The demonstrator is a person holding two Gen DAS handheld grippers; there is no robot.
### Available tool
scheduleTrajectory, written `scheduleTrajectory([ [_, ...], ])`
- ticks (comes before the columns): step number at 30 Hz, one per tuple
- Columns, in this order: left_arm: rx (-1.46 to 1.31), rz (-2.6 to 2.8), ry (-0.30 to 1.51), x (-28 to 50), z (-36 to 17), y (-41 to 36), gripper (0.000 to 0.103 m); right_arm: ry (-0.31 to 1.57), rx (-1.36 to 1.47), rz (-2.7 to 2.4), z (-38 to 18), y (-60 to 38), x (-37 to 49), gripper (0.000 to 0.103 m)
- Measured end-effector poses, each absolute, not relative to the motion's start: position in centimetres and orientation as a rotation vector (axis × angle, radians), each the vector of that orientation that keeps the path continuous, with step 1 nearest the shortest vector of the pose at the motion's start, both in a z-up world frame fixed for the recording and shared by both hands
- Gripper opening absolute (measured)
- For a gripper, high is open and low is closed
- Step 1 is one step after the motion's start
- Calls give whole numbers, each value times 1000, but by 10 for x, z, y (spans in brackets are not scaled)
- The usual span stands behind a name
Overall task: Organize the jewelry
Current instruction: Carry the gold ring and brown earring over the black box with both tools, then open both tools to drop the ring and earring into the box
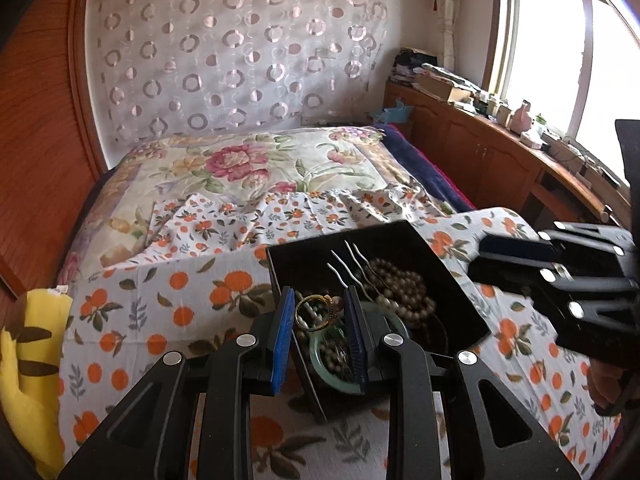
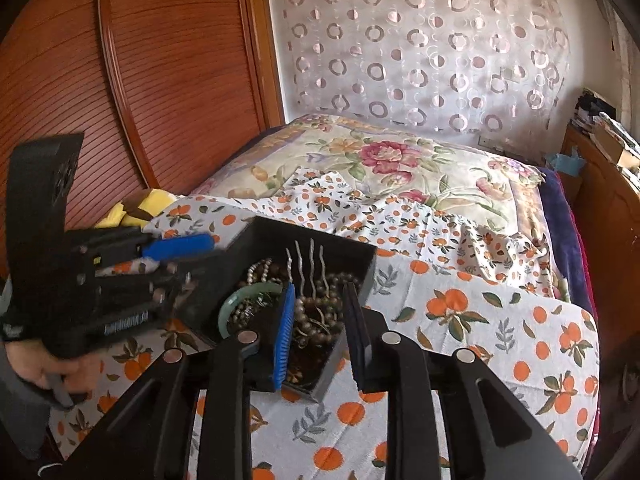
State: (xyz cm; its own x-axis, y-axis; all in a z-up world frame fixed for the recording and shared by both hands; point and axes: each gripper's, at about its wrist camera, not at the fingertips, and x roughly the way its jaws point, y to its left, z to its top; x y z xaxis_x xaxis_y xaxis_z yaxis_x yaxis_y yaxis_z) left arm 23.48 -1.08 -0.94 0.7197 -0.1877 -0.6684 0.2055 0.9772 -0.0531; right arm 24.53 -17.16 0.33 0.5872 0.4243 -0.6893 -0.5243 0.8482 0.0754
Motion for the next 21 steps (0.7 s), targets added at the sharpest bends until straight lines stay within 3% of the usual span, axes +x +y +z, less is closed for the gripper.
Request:
scheduleTrajectory([
  [7, 16, -190, 725, 249, -4, -8, 24, 762, -121, 543, -2, -186, 241, 27],
  [11, 21, -195, 696, 244, 1, -8, 36, 757, -118, 541, -3, -190, 236, 27],
  [16, 35, -197, 676, 232, 8, -11, 38, 744, -111, 534, -4, -194, 229, 27],
  [19, 36, -191, 662, 217, 9, -10, 52, 731, -113, 526, -3, -195, 221, 27],
  [21, 32, -201, 657, 206, 9, -9, 65, 719, -114, 518, -3, -195, 214, 33],
])
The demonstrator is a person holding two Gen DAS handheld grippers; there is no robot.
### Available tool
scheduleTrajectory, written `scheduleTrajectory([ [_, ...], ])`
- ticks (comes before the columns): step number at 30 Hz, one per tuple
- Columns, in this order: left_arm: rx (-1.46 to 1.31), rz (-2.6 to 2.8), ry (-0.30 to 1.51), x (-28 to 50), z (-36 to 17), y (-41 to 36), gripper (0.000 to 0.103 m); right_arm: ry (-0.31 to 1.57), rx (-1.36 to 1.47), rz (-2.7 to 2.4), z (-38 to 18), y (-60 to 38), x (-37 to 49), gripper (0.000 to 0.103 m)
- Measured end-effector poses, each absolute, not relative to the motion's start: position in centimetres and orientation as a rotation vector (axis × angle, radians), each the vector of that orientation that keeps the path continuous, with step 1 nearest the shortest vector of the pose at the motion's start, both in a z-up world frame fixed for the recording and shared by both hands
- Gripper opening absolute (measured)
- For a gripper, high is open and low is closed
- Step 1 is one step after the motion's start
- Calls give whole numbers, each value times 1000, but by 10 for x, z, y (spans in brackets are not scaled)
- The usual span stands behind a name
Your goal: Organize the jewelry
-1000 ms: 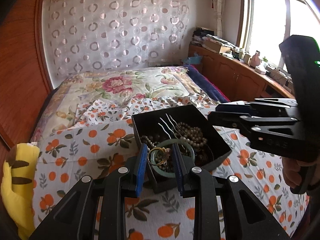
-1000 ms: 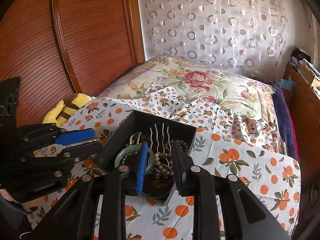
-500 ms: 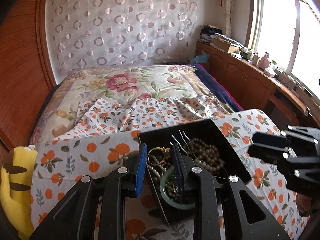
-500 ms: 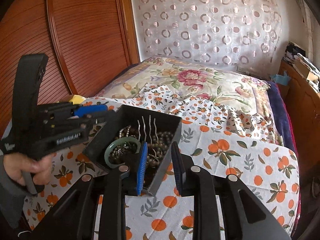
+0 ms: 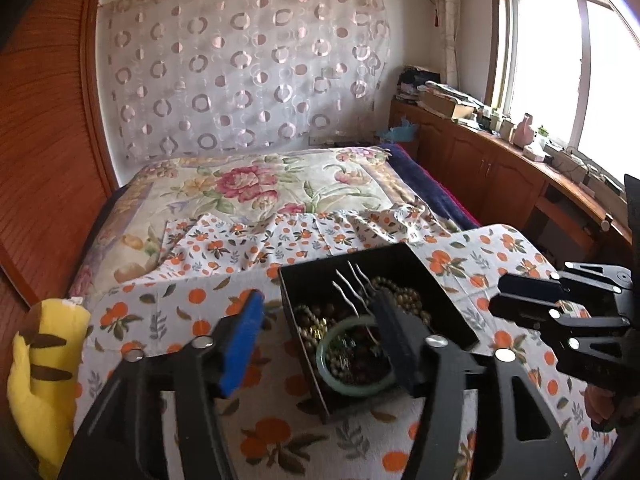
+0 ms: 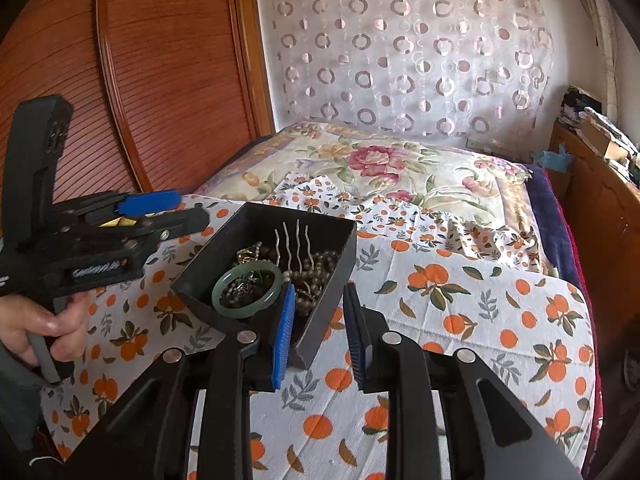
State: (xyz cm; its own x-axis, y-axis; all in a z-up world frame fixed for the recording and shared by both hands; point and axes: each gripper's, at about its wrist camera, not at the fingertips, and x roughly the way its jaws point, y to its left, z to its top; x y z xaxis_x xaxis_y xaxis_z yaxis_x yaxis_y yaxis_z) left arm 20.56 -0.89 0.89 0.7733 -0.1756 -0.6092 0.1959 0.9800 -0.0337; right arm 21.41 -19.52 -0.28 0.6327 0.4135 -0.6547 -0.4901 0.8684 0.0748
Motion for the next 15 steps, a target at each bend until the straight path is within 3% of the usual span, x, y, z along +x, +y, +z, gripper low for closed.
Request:
scheduleTrajectory([
  [7, 42, -175, 603, 160, 13, -4, 88, 691, -95, 485, 2, -194, 191, 49],
  [15, 24, -147, 603, 123, 16, 4, 95, 646, -66, 457, 7, -190, 160, 95],
])
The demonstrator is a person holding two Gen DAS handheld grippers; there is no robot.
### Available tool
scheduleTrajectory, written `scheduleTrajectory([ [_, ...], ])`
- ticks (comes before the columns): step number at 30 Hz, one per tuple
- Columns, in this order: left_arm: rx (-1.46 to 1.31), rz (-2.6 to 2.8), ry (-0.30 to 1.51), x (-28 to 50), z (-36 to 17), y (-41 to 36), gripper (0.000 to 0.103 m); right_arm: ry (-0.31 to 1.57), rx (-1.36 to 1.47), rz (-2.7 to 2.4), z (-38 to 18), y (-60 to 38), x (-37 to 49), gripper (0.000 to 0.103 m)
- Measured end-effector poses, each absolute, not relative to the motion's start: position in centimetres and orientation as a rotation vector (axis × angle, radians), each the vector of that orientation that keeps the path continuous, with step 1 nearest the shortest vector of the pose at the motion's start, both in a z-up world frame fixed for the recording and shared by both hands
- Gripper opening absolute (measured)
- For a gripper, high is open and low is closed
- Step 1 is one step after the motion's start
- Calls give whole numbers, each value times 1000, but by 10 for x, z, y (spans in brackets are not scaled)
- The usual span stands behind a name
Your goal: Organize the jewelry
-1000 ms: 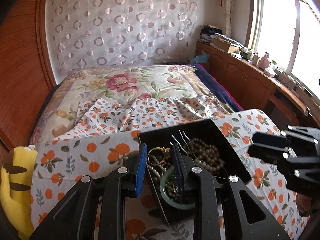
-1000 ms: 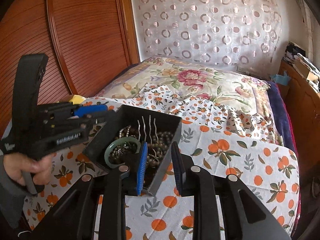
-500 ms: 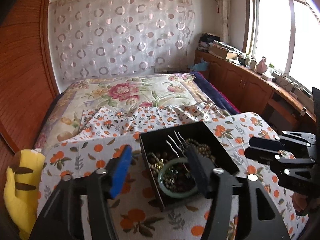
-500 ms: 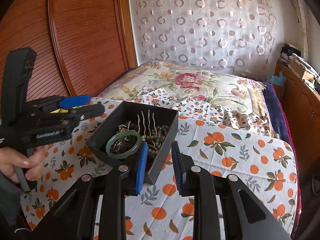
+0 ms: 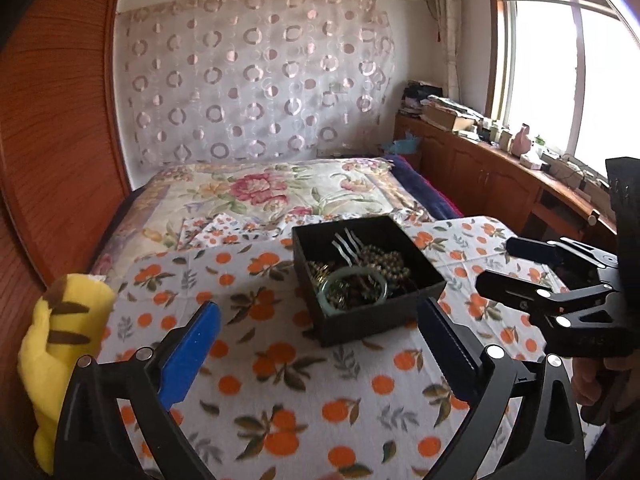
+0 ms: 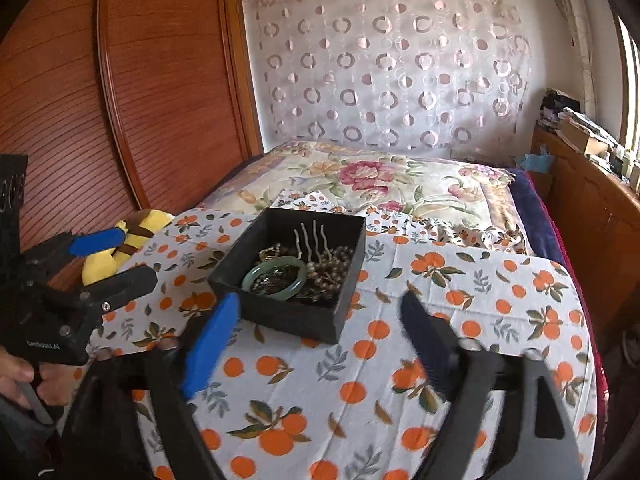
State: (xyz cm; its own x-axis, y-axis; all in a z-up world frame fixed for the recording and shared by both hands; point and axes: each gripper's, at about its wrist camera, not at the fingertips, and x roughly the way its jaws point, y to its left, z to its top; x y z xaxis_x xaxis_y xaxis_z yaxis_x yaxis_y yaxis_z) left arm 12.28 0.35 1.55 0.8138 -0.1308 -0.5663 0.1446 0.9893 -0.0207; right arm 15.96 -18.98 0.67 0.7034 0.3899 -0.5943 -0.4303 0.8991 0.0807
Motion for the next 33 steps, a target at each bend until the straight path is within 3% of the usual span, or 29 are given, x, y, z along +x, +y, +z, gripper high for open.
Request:
scheduleTrajectory([
  [2, 20, -131, 601, 115, 15, 6, 95, 632, -72, 443, 7, -187, 153, 101],
  [19, -5, -44, 565, 52, 27, 18, 95, 487, -12, 320, 30, -217, 72, 101],
  [33, 7, -41, 552, 46, 25, 12, 95, 477, -11, 304, 29, -221, 64, 101],
])
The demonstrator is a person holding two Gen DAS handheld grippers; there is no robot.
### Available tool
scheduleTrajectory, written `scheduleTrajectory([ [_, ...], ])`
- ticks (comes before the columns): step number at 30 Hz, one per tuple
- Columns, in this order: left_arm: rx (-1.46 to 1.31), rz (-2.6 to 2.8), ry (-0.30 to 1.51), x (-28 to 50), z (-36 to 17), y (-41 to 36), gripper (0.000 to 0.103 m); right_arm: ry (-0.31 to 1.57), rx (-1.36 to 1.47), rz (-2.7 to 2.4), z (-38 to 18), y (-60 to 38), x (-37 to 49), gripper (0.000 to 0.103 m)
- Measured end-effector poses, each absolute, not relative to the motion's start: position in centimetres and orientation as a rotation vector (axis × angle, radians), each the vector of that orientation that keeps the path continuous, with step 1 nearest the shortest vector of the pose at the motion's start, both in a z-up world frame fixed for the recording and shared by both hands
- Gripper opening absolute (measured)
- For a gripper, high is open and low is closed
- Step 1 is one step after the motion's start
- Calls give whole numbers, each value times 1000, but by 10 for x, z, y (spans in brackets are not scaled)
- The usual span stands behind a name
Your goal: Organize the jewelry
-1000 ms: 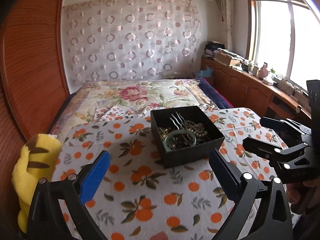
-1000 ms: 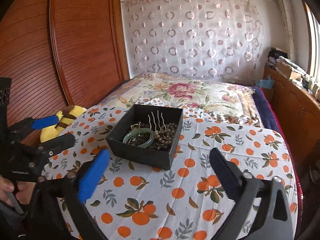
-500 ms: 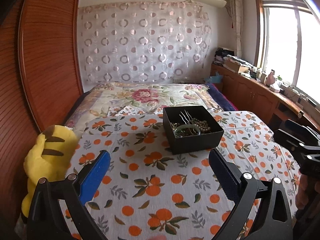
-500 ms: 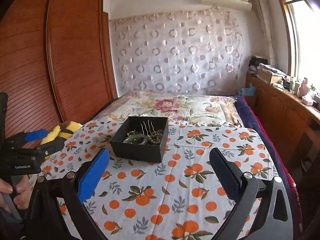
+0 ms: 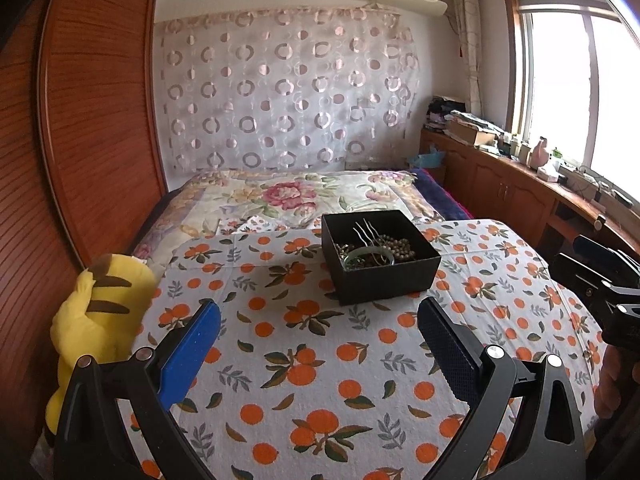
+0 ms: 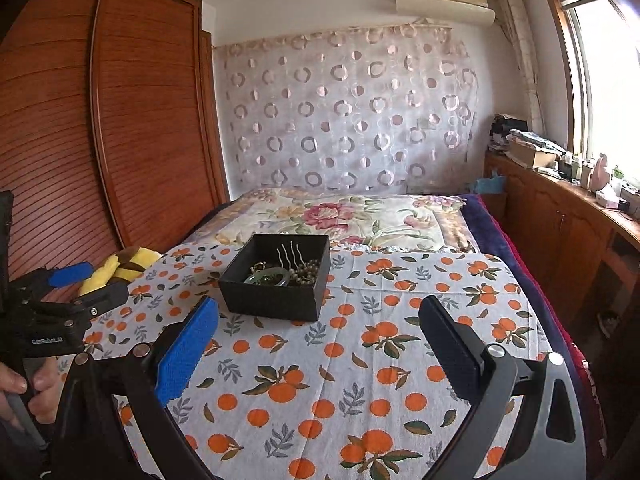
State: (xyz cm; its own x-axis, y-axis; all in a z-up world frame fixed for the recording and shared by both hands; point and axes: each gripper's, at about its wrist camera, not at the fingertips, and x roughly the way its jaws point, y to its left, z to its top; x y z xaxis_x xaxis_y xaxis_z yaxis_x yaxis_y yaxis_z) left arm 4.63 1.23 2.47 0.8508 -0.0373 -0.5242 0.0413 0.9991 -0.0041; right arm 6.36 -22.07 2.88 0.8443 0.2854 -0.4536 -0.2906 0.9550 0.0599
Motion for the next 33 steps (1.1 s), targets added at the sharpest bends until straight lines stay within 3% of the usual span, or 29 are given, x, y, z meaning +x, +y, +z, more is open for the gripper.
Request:
scheduleTrajectory([
  [33, 18, -50, 526, 39, 35, 9, 95, 469, -2, 290, 30, -222, 63, 101],
])
